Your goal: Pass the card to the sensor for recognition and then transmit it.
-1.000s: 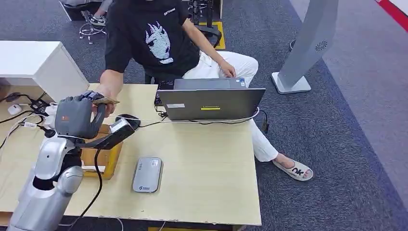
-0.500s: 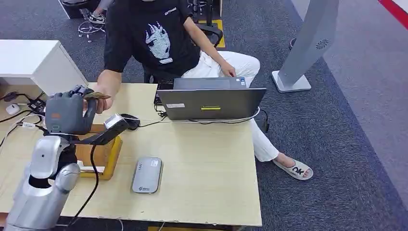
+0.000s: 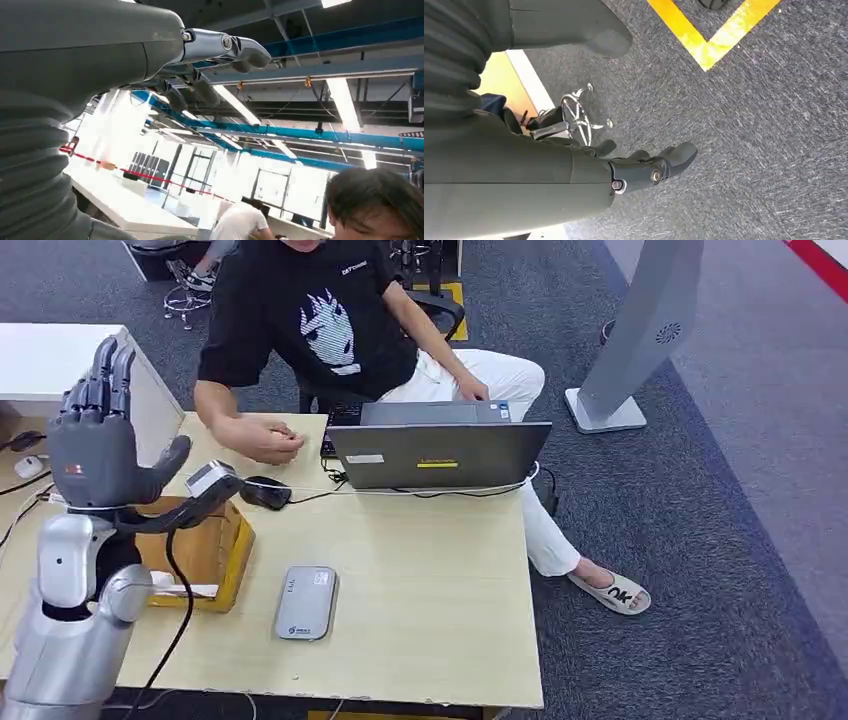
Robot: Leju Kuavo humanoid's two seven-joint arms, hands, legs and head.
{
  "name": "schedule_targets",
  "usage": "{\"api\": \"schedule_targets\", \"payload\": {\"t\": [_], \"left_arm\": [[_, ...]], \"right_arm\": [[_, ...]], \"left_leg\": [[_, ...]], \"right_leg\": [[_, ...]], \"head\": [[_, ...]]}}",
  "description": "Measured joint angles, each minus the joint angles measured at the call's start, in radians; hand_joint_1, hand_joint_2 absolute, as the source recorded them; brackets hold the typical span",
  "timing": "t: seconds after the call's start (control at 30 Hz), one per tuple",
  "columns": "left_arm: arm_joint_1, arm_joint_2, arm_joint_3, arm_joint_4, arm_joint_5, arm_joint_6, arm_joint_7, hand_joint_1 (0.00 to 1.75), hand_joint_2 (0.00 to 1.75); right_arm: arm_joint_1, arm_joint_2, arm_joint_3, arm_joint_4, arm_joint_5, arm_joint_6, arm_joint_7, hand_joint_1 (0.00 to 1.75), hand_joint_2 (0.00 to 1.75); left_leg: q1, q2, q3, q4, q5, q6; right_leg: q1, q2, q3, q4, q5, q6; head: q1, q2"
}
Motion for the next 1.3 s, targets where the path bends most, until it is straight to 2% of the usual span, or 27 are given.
{"api": "schedule_targets", "payload": {"t": [0.43, 0.5, 0.6, 0.73, 0.8, 0.93, 1.17, 1.3], "left_arm": [[0.050, -0.006, 0.015, -0.005, -0.011, -0.015, -0.002, 0.00, 1.75], [0.058, -0.005, 0.015, -0.005, -0.004, -0.055, -0.003, 0.00, 1.75], [0.082, 0.000, 0.015, -0.014, 0.043, -0.149, -0.020, 0.00, 1.75], [0.148, 0.028, 0.015, -0.066, 0.171, -0.248, -0.057, 0.00, 1.75], [0.192, 0.046, 0.014, -0.105, 0.226, -0.274, -0.074, 0.00, 1.75], [0.243, 0.072, 0.013, -0.159, 0.243, -0.282, -0.074, 0.00, 1.75], [0.267, 0.094, 0.013, -0.196, 0.260, -0.298, -0.078, 0.00, 1.75], [0.334, 0.131, 0.013, -0.255, 0.282, -0.300, -0.099, 0.00, 1.75]], "right_arm": [[0.000, 0.000, -0.002, 0.000, -0.006, 0.000, 0.002, 0.00, 1.75], [0.000, 0.000, -0.006, 0.000, -0.009, -0.001, 0.002, 0.00, 1.75], [0.000, 0.002, -0.014, 0.000, -0.019, -0.006, 0.004, 0.00, 1.75], [0.000, 0.007, -0.032, 0.000, -0.028, -0.011, 0.005, 0.00, 1.75], [0.001, 0.008, -0.040, 0.000, -0.031, -0.011, 0.005, 0.00, 1.75], [0.001, 0.009, -0.052, 0.000, -0.031, -0.011, 0.004, 0.00, 1.75], [0.001, 0.011, -0.058, 0.000, -0.034, -0.013, 0.002, 0.00, 1.75], [0.001, 0.013, -0.062, 0.000, -0.038, -0.015, -0.002, 0.00, 1.75]], "left_leg": [[0.000, 0.000, 0.000, 0.000, 0.000, 0.000], [0.000, 0.000, 0.000, 0.000, 0.000, 0.000], [0.000, 0.000, 0.000, 0.000, 0.000, 0.000], [0.000, 0.001, 0.000, 0.000, 0.000, 0.000], [0.000, 0.001, 0.000, 0.000, 0.000, 0.000], [0.000, 0.000, -0.001, 0.000, 0.000, 0.000], [0.000, 0.001, 0.000, 0.000, 0.000, 0.000], [0.000, 0.002, 0.000, 0.000, 0.000, 0.000]], "right_leg": [[0.000, 0.000, 0.000, 0.000, 0.000, 0.000], [0.000, 0.000, 0.000, 0.000, 0.000, 0.000], [0.000, 0.000, 0.000, 0.000, 0.000, 0.000], [0.000, 0.001, 0.000, 0.000, 0.000, 0.000], [0.000, 0.001, -0.001, 0.000, 0.000, 0.000], [0.000, 0.000, -0.001, 0.000, 0.000, 0.000], [0.000, 0.001, 0.000, 0.000, 0.001, 0.000], [0.000, 0.002, -0.001, 0.000, 0.001, 0.000]], "head": [[0.000, 0.000], [0.000, 0.000], [0.000, 0.000], [0.000, 0.000], [0.000, 0.000], [0.000, 0.000], [0.000, 0.000], [0.000, 0.000]]}}
